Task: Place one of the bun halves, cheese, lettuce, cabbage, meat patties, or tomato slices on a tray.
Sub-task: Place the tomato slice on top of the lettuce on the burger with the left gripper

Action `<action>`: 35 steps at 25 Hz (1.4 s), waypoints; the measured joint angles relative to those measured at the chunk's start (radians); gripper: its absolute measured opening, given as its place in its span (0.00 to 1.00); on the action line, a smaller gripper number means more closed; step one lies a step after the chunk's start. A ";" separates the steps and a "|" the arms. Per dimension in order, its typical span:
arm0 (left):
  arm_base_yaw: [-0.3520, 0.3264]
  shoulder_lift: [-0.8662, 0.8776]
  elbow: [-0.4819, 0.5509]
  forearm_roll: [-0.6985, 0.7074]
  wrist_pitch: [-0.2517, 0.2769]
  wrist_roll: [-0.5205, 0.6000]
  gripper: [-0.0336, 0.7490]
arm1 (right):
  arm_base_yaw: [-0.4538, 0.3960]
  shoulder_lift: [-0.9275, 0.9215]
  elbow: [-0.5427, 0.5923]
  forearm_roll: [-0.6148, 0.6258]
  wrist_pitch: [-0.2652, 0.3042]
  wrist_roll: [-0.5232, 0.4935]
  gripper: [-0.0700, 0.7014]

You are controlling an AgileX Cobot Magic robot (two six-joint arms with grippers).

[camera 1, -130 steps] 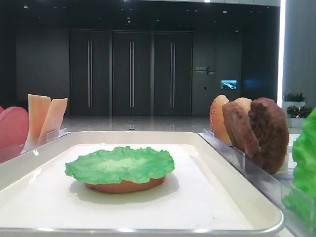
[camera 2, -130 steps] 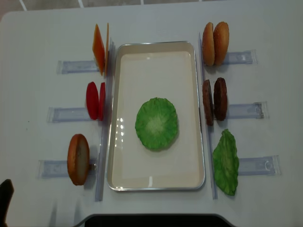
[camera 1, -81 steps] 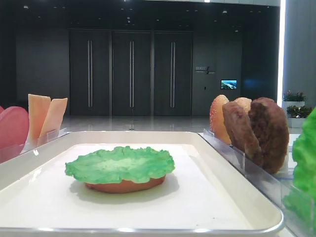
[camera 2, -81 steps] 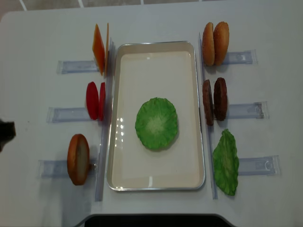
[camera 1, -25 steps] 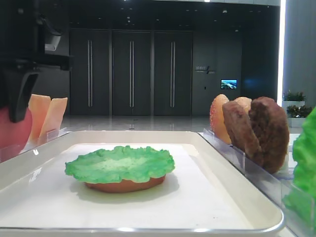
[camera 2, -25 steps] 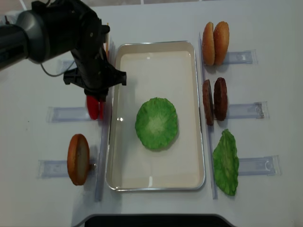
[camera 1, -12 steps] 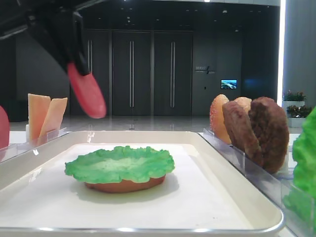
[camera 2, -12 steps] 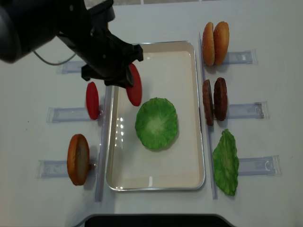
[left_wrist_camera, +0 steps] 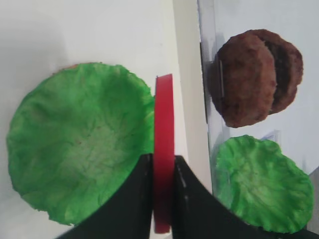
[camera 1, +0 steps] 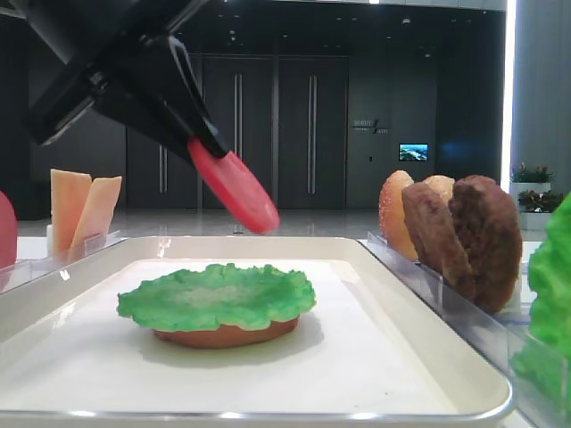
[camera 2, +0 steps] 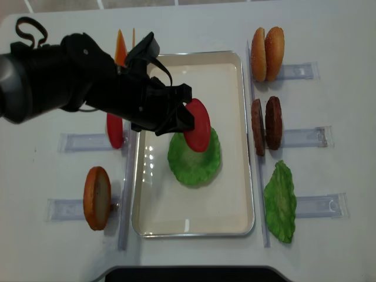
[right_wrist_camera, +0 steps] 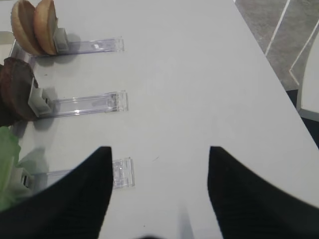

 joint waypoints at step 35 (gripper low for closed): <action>0.000 0.073 0.036 -0.202 -0.038 0.278 0.13 | 0.000 0.000 0.000 0.000 0.000 0.000 0.61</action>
